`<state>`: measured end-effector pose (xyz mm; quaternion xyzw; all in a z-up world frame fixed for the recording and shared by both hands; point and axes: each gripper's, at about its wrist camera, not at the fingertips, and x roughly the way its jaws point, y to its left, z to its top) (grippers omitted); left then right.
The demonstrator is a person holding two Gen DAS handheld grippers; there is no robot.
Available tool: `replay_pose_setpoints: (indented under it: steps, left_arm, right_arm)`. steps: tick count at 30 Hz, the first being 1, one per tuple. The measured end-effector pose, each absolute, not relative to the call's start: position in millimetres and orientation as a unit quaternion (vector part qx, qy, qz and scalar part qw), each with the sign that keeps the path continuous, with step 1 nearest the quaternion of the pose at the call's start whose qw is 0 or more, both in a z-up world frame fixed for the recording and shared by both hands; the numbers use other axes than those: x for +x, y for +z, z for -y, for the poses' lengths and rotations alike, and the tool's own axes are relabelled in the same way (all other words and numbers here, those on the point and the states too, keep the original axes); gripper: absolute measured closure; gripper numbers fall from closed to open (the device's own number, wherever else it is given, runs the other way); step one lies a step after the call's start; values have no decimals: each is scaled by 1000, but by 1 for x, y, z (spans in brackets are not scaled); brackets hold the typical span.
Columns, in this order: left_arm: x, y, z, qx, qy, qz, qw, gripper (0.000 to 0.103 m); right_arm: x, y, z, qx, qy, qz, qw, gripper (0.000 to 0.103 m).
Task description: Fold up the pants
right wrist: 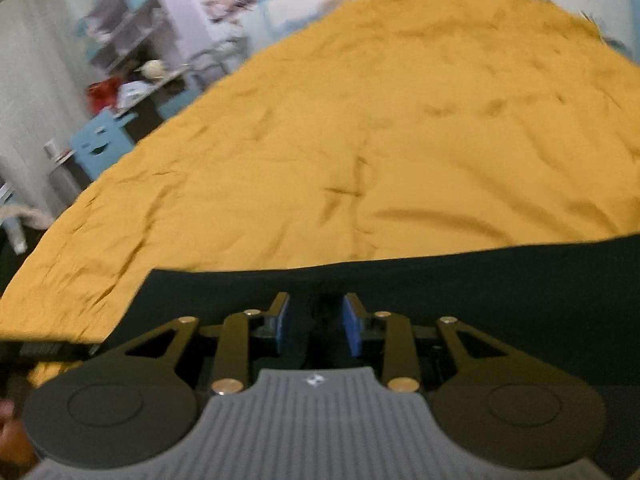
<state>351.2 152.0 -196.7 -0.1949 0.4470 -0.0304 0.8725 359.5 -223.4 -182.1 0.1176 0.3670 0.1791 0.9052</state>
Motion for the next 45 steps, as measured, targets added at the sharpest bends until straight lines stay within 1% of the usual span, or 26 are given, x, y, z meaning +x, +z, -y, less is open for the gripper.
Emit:
replay_pose_setpoints:
  steps: [2, 5, 7, 10, 11, 13, 14, 16, 19, 22, 25, 27, 28, 29, 30, 32, 35, 39, 42, 45]
  left_arm:
    - [352, -199, -148, -180, -25, -450, 874, 57]
    - [351, -197, -143, -166, -22, -452, 876, 55]
    - [349, -194, -143, -167, -19, -450, 877, 55]
    - [347, -192, -144, -172, -19, -442, 880, 55]
    - [348, -193, -142, -166, -18, -446, 879, 55]
    - [349, -194, -139, -151, -17, -449, 881, 54]
    - [349, -191, -137, -146, -14, -448, 882, 54]
    - [345, -179, -132, -134, 12, -428, 893, 54]
    - [336, -157, -116, -123, 22, -375, 919, 54]
    - [338, -142, -84, -131, -22, -361, 923, 54]
    - [344, -137, -33, -123, -67, -359, 923, 54]
    - [350, -139, 6, -121, -95, -363, 919, 54]
    - [353, -141, 28, -118, -109, -367, 916, 54]
    - [356, -143, 51, -113, -122, -370, 914, 54]
    - [358, -145, 74, -107, -136, -373, 912, 54]
    - [363, -149, 119, -95, -163, -381, 905, 54]
    - [367, -154, 174, -76, -189, -392, 897, 54]
    - [366, -166, 222, -49, -213, -402, 889, 54]
    - [364, -176, 239, -32, -218, -412, 884, 54]
    - [365, -188, 248, -22, -217, -428, 877, 54]
  right_arm:
    - [349, -185, 203, 62, 206, -367, 905, 77]
    - [341, -209, 180, -36, 202, -414, 887, 80]
    - [336, -205, 180, -39, 195, -407, 892, 80]
    - [329, -189, 186, -5, 195, -372, 907, 80]
    - [331, -189, 188, 1, 196, -372, 907, 81]
    - [337, -205, 185, -19, 189, -414, 890, 81]
    - [337, -208, 189, -13, 193, -416, 889, 81]
    - [331, -196, 208, 24, 186, -406, 894, 81]
    - [313, -167, 259, 76, 157, -369, 913, 79]
    - [292, -152, 325, 92, 84, -353, 927, 79]
    - [266, -148, 398, 131, -15, -348, 928, 76]
    - [246, -151, 443, 177, -77, -345, 918, 72]
    - [236, -155, 465, 204, -109, -343, 911, 64]
    - [228, -157, 485, 236, -137, -338, 901, 60]
    - [220, -162, 504, 269, -154, -336, 889, 60]
    - [209, -174, 535, 327, -173, -333, 867, 56]
    - [201, -187, 563, 378, -184, -326, 846, 56]
    - [194, -202, 593, 454, -191, -310, 813, 56]
    - [204, -215, 601, 501, -206, -301, 785, 56]
    - [212, -226, 608, 515, -226, -292, 774, 57]
